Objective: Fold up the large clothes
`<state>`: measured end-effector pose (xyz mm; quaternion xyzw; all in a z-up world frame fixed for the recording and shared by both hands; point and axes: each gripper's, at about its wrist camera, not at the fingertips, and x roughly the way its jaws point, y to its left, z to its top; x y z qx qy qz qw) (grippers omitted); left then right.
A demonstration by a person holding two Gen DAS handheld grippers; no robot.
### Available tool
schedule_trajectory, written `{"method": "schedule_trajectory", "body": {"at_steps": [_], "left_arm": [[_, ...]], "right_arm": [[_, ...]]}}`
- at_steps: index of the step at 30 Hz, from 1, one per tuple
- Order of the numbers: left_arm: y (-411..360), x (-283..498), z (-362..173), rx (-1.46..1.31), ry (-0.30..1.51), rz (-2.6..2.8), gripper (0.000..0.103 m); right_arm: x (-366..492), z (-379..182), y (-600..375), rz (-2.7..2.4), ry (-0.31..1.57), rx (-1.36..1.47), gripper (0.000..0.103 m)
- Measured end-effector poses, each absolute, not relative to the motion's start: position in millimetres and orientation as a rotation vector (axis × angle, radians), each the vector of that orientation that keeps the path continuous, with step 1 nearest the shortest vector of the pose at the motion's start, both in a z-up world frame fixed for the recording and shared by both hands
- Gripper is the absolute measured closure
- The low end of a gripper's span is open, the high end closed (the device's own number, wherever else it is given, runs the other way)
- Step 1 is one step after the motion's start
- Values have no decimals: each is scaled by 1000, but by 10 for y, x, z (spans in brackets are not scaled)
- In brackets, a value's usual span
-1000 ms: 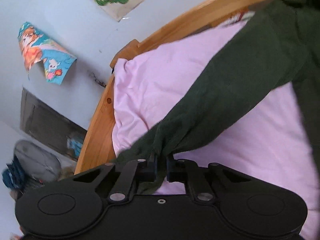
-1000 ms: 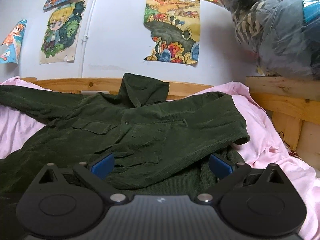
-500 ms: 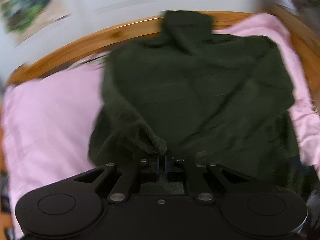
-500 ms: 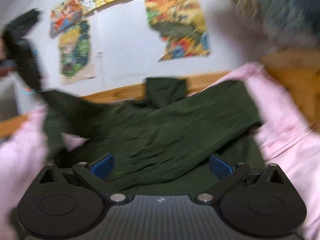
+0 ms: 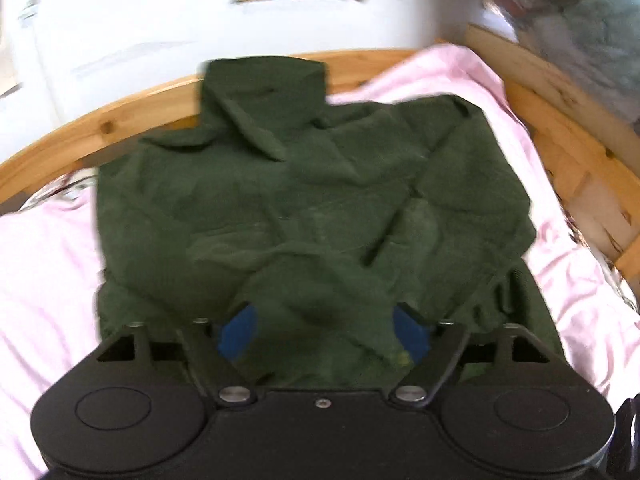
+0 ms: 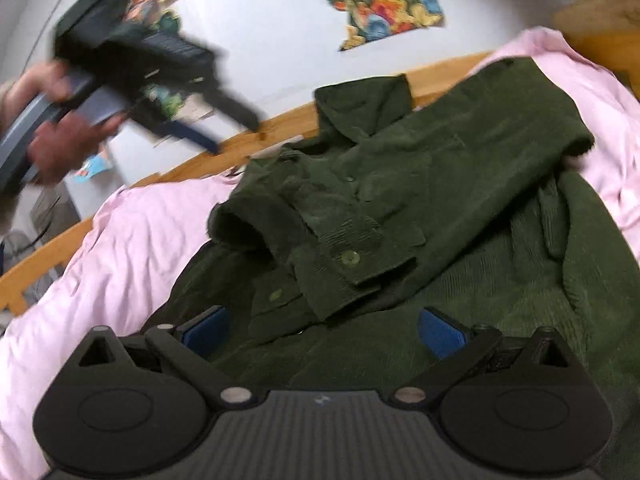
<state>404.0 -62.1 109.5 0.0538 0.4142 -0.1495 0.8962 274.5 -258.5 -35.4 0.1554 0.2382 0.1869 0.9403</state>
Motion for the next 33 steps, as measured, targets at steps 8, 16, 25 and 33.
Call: {"method": "schedule_trajectory", "body": {"at_steps": [8, 16, 25, 33], "left_arm": [[395, 3916, 761, 57, 844, -28, 15], [979, 4008, 518, -21, 908, 107, 15], [890, 4241, 374, -46, 774, 84, 14], [870, 4588, 163, -66, 748, 108, 15]], "right_arm": [[3004, -383, -2505, 325, 477, 400, 18], [3365, -677, -2670, 254, 577, 661, 83], [2975, -171, -2707, 171, 344, 419, 103], [2941, -266, -2876, 226, 433, 441, 80]]}}
